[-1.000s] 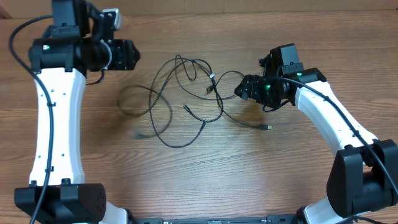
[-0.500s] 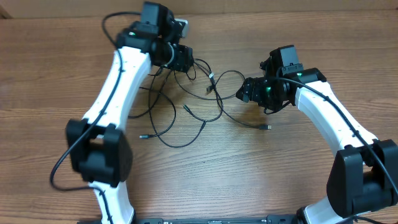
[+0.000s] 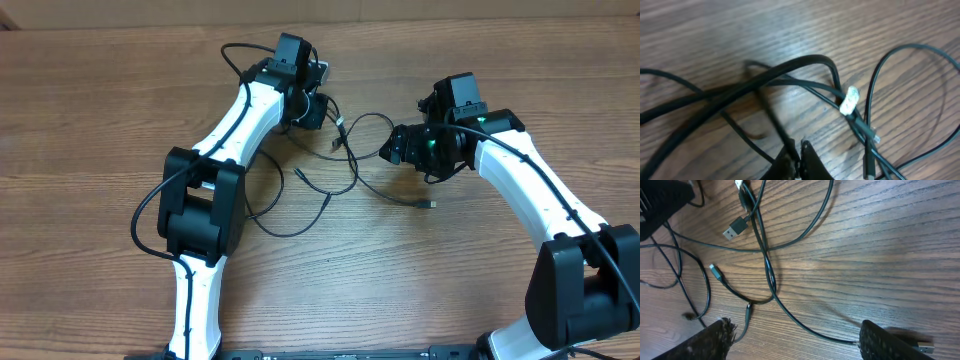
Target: Untangle cables
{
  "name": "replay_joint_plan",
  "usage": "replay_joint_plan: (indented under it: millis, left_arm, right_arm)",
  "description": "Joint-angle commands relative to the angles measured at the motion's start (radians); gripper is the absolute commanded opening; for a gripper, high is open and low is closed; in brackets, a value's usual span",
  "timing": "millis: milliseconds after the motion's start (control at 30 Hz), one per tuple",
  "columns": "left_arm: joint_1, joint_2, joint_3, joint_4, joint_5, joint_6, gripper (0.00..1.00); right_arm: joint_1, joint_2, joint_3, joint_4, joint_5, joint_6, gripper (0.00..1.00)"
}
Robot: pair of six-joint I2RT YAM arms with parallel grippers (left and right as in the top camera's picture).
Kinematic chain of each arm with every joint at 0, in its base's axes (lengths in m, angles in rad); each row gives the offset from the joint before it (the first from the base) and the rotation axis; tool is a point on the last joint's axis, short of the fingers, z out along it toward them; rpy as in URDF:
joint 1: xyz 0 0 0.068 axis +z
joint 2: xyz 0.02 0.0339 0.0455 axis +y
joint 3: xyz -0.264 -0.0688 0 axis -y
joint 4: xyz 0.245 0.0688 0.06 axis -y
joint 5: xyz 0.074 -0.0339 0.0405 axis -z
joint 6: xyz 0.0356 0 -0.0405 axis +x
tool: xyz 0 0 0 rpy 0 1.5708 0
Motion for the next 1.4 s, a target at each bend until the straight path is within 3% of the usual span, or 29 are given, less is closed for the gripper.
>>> replay_joint_plan:
  millis: [0, 133, 233, 333, 667, 767, 833, 933, 1000, 1233, 1367]
  left_arm:
    - [0.000, -0.047, 0.142, -0.065, -0.012, -0.036, 0.04]
    - [0.010, -0.107, 0.314, -0.246, -0.010, -0.043, 0.04]
    - [0.023, -0.213, 0.522, -0.478, -0.008, -0.042, 0.04]
    - [0.029, -0.341, 0.623, -0.564, -0.006, -0.034, 0.04]
    - [0.029, -0.653, 0.647, -0.476, 0.042, -0.001, 0.04]
    - [0.029, -0.679, 0.647, -0.455, 0.048, 0.002, 0.04]
    - [0.029, -0.668, 0.646, -0.459, 0.063, -0.035, 0.04]
    - [0.029, -0.632, 0.646, -0.440, 0.171, -0.077, 0.04]
    - [0.029, -0.602, 0.646, -0.396, 0.270, -0.134, 0.04]
    - [0.026, -0.568, 0.646, -0.172, 0.513, -0.284, 0.04]
    - [0.027, -0.568, 0.646, -0.121, 0.565, -0.333, 0.04]
  right_arm:
    - [0.001, -0.018, 0.003, 0.001, 0.010, -0.019, 0.79]
    - [0.001, -0.018, 0.003, 0.001, 0.011, -0.019, 0.79]
    - [0.001, -0.018, 0.003, 0.002, 0.018, -0.019, 0.79]
    - [0.001, -0.018, 0.003, 0.003, 0.018, -0.019, 0.80]
    - [0.001, -0.018, 0.003, 0.002, 0.017, -0.019, 0.80]
    - [0.001, -0.018, 0.003, 0.003, 0.011, -0.020, 0.86]
    - [0.002, -0.018, 0.003, 0.026, -0.127, -0.109, 0.87]
    - [0.003, -0.018, 0.003, 0.093, -0.405, -0.255, 0.87]
    - [0.021, -0.019, 0.004, 0.156, -0.481, -0.285, 0.87]
    - [0.132, -0.021, 0.005, 0.492, -0.397, -0.277, 0.86]
    - [0.145, -0.021, 0.005, 0.637, -0.383, -0.234, 0.81]
